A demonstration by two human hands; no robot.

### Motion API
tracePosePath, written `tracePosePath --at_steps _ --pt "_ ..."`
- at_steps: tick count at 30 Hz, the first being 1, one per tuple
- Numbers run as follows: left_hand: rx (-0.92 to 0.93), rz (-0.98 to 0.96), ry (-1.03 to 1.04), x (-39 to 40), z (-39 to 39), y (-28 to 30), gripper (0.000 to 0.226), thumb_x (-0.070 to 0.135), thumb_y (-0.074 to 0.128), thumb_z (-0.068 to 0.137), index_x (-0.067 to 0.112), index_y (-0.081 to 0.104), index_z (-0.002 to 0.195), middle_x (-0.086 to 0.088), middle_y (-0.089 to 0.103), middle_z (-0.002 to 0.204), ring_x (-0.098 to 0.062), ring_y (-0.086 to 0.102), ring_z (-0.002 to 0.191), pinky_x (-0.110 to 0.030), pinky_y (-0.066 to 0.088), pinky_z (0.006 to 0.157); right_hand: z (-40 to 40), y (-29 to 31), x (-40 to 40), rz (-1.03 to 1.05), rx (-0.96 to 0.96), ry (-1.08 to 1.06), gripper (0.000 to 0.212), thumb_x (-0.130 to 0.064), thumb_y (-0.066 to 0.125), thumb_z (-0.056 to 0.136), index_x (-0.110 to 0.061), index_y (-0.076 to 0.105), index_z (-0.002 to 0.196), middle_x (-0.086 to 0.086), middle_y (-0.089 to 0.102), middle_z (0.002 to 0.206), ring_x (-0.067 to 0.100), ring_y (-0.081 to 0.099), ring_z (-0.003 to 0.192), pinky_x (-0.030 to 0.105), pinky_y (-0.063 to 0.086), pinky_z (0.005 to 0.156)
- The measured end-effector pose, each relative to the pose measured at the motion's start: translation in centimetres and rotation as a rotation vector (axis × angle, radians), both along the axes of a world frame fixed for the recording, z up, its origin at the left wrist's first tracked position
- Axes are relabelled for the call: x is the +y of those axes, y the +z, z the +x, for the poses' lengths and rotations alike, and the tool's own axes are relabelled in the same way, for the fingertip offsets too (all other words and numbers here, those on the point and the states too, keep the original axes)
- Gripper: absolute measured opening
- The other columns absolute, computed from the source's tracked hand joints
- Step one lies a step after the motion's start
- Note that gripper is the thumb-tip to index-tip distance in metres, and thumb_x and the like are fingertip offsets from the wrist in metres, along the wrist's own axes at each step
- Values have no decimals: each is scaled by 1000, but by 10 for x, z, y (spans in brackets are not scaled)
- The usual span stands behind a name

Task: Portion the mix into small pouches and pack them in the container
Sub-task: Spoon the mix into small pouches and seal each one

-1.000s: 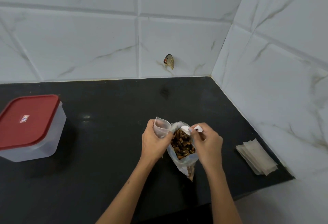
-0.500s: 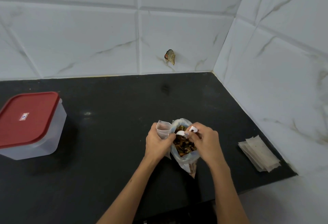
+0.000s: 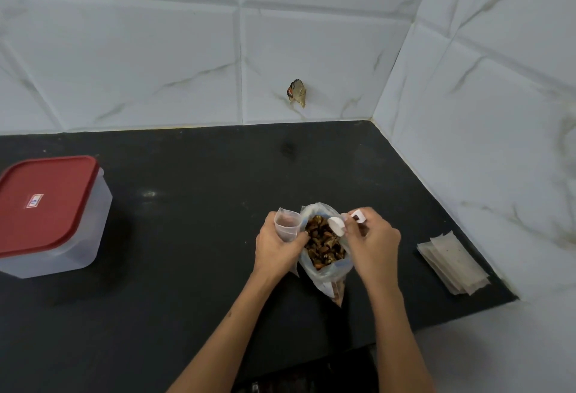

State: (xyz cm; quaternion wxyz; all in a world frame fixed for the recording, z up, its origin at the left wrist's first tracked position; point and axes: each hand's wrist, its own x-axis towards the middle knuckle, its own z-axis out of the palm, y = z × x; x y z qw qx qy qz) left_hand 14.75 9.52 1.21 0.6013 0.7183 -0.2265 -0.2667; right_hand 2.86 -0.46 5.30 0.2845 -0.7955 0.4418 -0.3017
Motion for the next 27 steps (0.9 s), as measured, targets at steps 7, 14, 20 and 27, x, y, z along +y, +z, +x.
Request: tracePosePath --at_steps 7,14,20,27 --pt "15 34 -3 0 -1 1 32 19 73 72 22 58 100 5 66 95 -9 66 90 -39 58 81 16 -7 6 43 111 -196 8 -18 59 93 -12 63 92 -4 60 74 3 54 62 5 39 59" --pt "74 22 -1 -1 -3 0 33 27 69 63 21 59 94 2 67 92 -13 66 89 -45 57 82 21 -12 -7 308 -51 -270 17 -14 64 87 -10 64 70 4 69 65 16 70 63 35 59 65" --pt "54 1 -23 -2 -4 1 37 34 67 58 17 60 90 5 66 91 -14 67 90 -47 57 80 26 -21 -2 543 -287 -383 12 -10 64 88 -10 66 76 7 71 70 15 72 65 35 61 69" --pt "62 -4 -15 -3 -7 3 33 28 65 61 19 60 92 4 67 91 -12 66 89 -44 57 80 9 -12 -14 975 -436 -378 8 0 62 89 8 60 89 23 69 78 23 71 66 26 60 57"
